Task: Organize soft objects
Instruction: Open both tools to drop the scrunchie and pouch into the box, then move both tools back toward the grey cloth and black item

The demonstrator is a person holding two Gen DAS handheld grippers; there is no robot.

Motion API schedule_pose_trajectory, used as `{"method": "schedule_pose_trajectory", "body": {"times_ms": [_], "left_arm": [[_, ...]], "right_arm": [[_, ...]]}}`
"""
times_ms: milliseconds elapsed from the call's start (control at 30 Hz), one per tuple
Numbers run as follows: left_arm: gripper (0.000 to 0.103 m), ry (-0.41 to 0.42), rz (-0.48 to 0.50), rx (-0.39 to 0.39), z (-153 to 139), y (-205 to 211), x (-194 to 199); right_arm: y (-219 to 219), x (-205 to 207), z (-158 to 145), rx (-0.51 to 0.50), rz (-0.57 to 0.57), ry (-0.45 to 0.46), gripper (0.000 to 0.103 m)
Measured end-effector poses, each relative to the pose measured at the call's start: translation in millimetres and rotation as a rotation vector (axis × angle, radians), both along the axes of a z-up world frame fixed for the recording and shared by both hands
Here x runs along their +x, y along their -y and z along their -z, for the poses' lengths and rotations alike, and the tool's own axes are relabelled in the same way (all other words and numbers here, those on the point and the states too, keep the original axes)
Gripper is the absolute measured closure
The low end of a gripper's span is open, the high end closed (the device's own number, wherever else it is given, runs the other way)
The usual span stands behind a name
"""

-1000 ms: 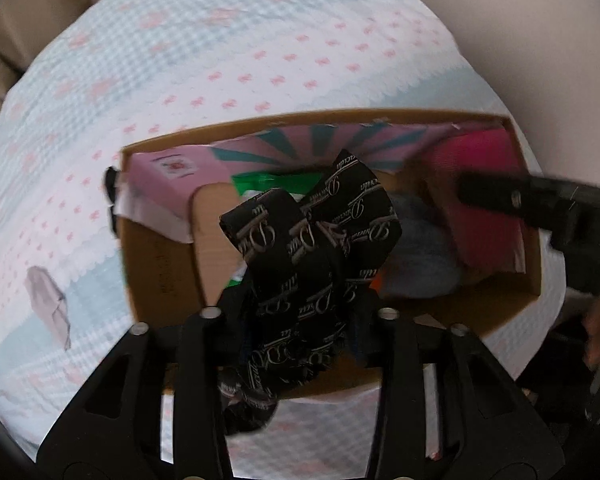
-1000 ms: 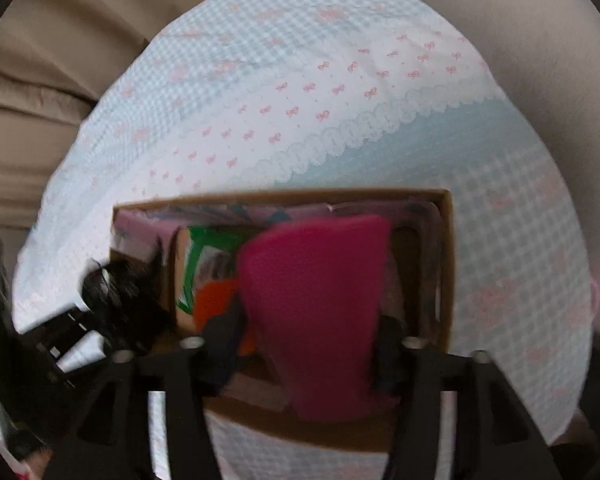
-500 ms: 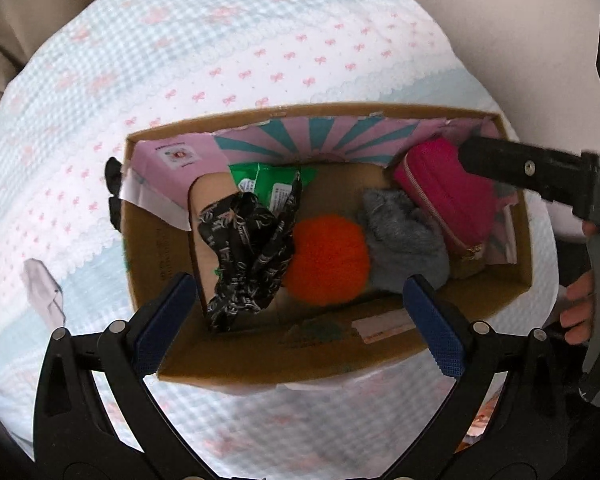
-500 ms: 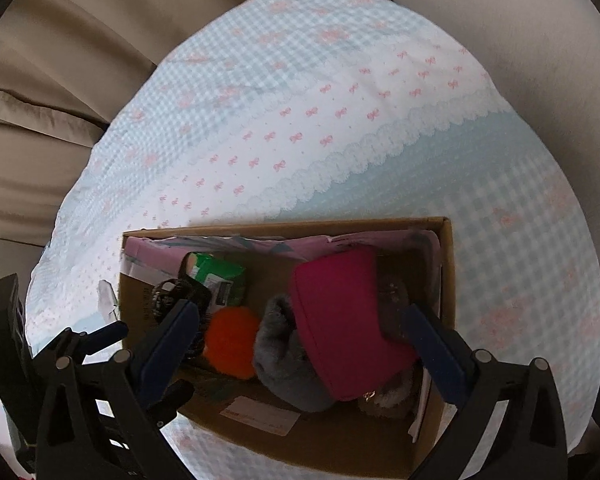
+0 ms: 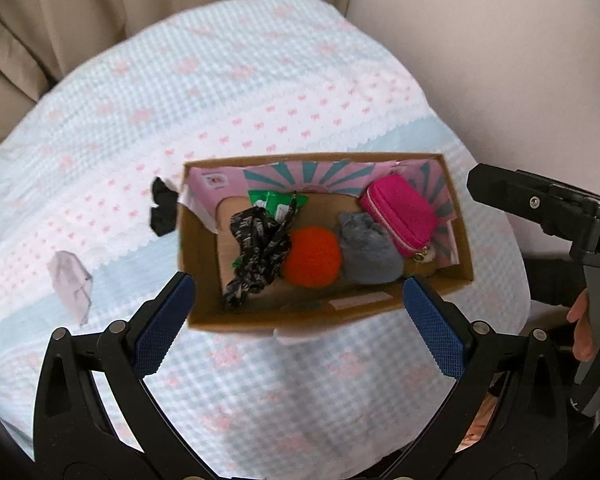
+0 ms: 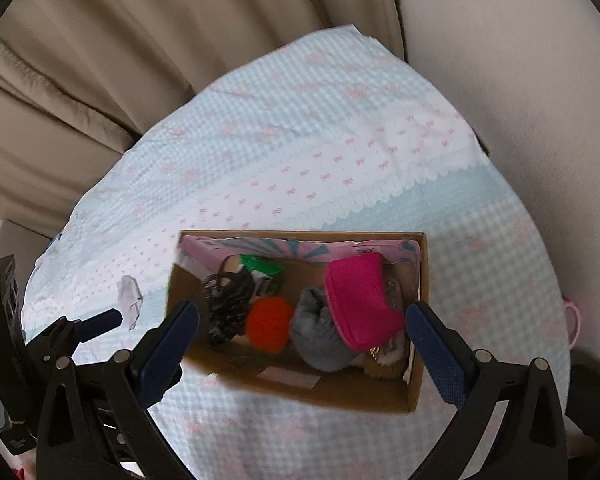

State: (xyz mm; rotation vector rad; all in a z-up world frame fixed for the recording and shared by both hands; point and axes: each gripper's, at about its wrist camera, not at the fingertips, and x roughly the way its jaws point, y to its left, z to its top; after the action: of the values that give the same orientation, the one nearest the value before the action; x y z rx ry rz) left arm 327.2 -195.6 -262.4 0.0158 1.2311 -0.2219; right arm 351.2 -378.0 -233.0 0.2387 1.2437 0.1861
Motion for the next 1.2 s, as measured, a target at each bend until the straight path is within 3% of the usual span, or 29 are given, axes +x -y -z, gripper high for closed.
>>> {"method": "schedule_pose_trajectory", "body": {"times_ms": [400,733,1000,1200], "left_arm": [[0.0,0.125,-0.079,-0.01,-76,-41,-70],[0.0,0.256,-0.165,-0.021,-129,-134,-134],[0.0,0.271,-0.217,-0.041,-129,-221,-158],[0.0,0.299,-0.209,-0.008,-119,-281,-159]], "right_arm": [[-37,-55,-84,-0.066,-0.05,0.145,0.0],[-90,-111,-128,-0.175,-0.027,0.258,0.0],[-160,-136,-143,-0.176,-0.026,0.35,0.0],[-220,-136,-136,-0.161,0.012,0.385,0.0]]}}
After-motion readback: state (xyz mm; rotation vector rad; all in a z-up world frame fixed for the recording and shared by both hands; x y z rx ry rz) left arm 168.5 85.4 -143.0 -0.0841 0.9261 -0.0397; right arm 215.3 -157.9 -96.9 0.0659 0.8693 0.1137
